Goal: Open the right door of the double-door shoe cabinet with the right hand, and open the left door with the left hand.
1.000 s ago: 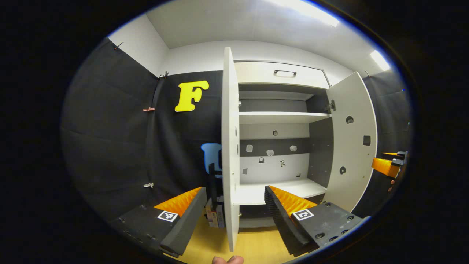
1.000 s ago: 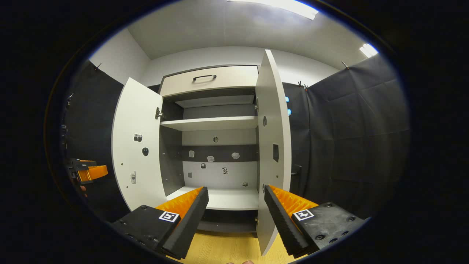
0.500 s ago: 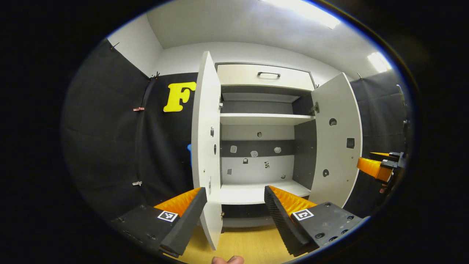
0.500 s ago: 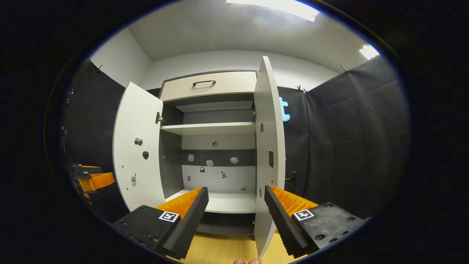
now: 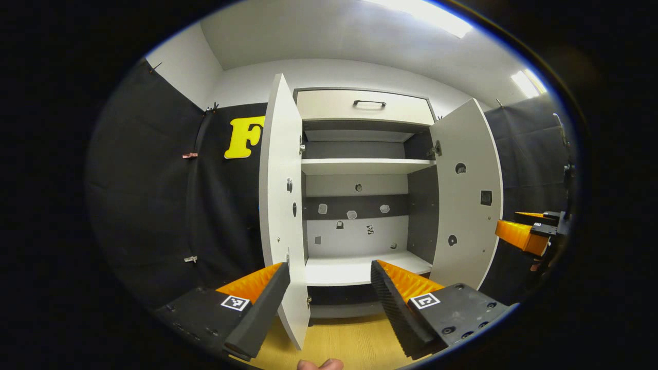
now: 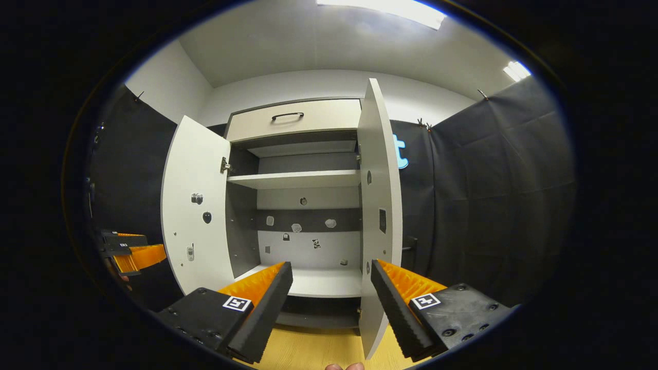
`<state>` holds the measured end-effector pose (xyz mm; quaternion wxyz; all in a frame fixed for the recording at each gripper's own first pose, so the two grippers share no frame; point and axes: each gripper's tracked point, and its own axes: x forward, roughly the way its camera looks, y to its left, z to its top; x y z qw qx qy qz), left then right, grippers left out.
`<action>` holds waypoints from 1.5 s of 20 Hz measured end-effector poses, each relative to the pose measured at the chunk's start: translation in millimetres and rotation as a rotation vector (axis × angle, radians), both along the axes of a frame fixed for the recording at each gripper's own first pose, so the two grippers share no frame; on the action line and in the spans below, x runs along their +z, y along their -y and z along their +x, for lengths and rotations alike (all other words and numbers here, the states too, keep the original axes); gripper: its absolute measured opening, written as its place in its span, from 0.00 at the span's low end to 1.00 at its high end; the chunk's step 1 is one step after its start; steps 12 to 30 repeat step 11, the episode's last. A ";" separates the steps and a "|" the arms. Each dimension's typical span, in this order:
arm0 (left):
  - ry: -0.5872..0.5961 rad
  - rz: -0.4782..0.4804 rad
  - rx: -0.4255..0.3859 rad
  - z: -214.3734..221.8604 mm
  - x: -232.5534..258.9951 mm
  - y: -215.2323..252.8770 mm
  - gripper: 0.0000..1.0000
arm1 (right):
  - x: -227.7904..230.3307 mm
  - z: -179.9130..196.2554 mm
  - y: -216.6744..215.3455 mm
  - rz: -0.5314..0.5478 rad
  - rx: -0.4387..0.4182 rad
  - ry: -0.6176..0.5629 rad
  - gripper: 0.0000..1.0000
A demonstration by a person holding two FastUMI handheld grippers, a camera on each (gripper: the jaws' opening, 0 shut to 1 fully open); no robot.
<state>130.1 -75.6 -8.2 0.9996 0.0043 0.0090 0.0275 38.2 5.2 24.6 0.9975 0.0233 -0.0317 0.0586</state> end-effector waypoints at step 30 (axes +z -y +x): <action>-0.004 0.015 -0.008 2.1 -0.9 2.0 0.98 | 1.6 0.3 -3.7 -0.002 0.008 0.001 0.97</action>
